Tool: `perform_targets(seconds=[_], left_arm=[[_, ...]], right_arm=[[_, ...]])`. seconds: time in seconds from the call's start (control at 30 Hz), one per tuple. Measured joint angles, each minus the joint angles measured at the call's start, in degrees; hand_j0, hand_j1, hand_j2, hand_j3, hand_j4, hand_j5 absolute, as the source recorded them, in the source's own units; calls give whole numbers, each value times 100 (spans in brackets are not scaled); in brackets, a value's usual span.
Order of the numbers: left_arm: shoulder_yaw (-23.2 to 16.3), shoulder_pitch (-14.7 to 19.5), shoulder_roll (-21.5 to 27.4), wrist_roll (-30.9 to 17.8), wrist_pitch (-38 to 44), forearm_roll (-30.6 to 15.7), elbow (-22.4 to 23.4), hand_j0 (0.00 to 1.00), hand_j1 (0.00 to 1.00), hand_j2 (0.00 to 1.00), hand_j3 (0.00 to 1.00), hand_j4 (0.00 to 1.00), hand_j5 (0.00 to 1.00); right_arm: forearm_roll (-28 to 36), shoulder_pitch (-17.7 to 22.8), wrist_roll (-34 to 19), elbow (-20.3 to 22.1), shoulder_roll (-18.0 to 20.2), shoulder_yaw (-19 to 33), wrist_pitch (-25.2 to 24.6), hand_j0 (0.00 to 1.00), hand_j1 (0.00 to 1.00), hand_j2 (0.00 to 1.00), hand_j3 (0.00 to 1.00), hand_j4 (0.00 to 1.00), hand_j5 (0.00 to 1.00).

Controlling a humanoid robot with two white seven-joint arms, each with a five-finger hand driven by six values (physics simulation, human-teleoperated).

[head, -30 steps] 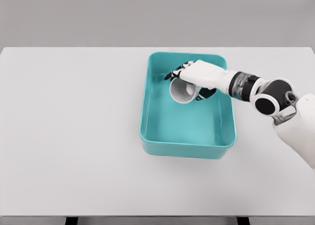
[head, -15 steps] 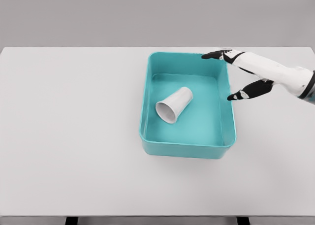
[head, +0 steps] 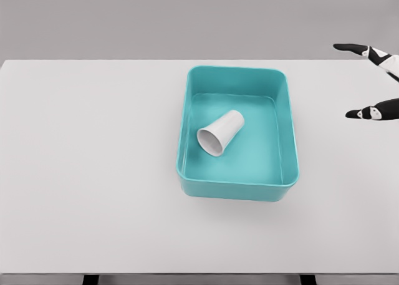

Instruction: Put the paper cup into the basket with your right arm

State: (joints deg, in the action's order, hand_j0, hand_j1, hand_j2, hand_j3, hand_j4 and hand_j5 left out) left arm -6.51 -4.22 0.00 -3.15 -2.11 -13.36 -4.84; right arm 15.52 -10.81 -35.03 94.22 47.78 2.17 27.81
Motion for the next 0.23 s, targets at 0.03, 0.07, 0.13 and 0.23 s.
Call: perform_targets(seconds=[0.03, 0.07, 0.13, 0.23], left_arm=[[1, -9, 0, 0, 0, 0, 0, 100, 100, 100, 100, 100, 100], [1, -9, 0, 0, 0, 2, 0, 100, 100, 100, 100, 100, 100], [0, -9, 0, 0, 0, 2, 0, 100, 100, 100, 100, 100, 100], [-2, -9, 0, 1, 1, 1, 0, 100, 100, 100, 100, 100, 100]], right_arm=[[0, -9, 0, -13, -3, 6, 10, 100, 100, 100, 100, 100, 100], [-1, -9, 0, -23, -7, 10, 17, 100, 100, 100, 100, 100, 100], [-4, -9, 0, -34, -21, 3, 26, 100, 100, 100, 100, 100, 100], [-53, -18, 0, -44, -78, -8, 31, 100, 100, 100, 100, 100, 100]])
